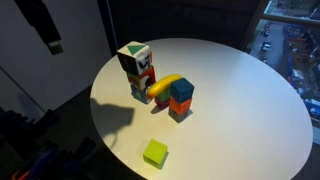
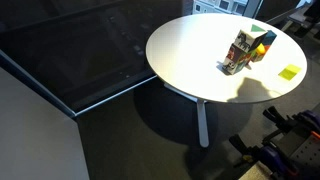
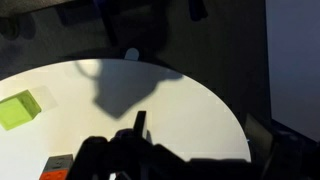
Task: Remove the blue block from the orange block top and put it on the block with an image of a green triangle
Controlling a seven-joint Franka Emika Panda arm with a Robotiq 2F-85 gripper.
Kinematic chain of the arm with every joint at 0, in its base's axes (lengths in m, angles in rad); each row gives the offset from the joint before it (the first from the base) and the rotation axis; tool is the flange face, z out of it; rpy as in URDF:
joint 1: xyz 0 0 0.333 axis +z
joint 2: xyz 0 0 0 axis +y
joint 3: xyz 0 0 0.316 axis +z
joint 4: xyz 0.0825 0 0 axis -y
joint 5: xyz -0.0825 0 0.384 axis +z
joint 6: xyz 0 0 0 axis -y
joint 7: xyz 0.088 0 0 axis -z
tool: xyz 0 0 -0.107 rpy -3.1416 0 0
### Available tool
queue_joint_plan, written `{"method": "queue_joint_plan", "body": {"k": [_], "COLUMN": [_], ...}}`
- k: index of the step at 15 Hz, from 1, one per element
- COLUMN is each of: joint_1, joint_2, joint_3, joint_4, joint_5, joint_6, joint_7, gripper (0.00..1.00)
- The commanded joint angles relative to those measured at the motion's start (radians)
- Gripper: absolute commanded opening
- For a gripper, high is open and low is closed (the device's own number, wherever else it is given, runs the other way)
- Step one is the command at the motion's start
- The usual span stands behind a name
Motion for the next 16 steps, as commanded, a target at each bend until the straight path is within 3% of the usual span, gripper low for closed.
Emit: {"method": "queue_joint_plan", "body": {"k": [1, 9, 16], "joint_1": [-0.026, -0.026, -0.047], "joint_2": [0.004, 0.004, 0.075], "joint_3": [0.025, 0.025, 0.062], "joint_4": [0.002, 0.002, 0.060], "joint_5": [0.015, 0.015, 0.010], "joint_6": [-0.004, -0.004, 0.099], "joint_7": [-0.012, -0.012, 0.057], "gripper": [1.00, 1.00, 1.00]}}
